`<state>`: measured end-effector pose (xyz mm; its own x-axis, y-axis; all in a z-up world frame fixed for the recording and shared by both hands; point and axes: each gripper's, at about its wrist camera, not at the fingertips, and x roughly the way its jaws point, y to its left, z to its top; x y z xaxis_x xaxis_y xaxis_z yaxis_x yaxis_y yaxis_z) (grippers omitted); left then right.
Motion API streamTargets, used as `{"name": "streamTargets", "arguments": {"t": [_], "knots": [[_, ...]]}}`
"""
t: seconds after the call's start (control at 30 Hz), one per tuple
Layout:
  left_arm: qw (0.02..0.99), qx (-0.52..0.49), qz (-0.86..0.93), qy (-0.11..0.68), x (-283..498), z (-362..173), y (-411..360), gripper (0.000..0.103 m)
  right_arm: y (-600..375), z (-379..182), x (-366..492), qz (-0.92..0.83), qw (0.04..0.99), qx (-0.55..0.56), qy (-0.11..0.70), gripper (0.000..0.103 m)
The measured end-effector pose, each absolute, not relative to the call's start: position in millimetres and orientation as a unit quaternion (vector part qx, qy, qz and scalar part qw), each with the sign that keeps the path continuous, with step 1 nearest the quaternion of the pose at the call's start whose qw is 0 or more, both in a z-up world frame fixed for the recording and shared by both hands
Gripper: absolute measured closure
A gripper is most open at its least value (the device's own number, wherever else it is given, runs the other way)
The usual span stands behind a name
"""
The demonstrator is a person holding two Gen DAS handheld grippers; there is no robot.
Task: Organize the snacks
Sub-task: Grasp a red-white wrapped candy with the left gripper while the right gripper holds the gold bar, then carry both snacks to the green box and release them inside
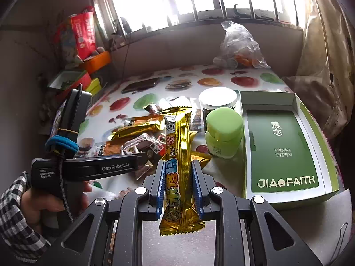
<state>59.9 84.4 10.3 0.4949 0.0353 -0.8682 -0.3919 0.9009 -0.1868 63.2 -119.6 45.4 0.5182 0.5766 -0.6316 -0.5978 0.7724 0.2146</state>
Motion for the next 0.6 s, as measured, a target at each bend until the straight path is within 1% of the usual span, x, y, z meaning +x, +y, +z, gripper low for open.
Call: {"name": "streamTargets", "arguments": {"t": [0.2, 0.27, 0.3, 0.47, 0.6], "knots": [[0.846, -0.181, 0.127, 0.485, 57, 11, 86, 0.061, -120, 45, 63, 0.337, 0.871, -0.014, 0.356, 0.081], [0.846, -0.178, 0.128, 0.485, 57, 11, 86, 0.077, -121, 45, 63, 0.337, 0.871, -0.014, 0.356, 0.081], [0.846, -0.177, 0.126, 0.486, 57, 11, 87, 0.079, -120, 45, 63, 0.337, 0.871, -0.015, 0.356, 0.081], [0.847, -0.174, 0.123, 0.487, 53, 12, 89, 0.082, -121, 46, 64, 0.336, 0.872, -0.015, 0.355, 0.081], [0.851, -0.167, 0.120, 0.483, 48, 18, 87, 0.082, -123, 47, 63, 0.333, 0.874, -0.013, 0.353, 0.081]]}}
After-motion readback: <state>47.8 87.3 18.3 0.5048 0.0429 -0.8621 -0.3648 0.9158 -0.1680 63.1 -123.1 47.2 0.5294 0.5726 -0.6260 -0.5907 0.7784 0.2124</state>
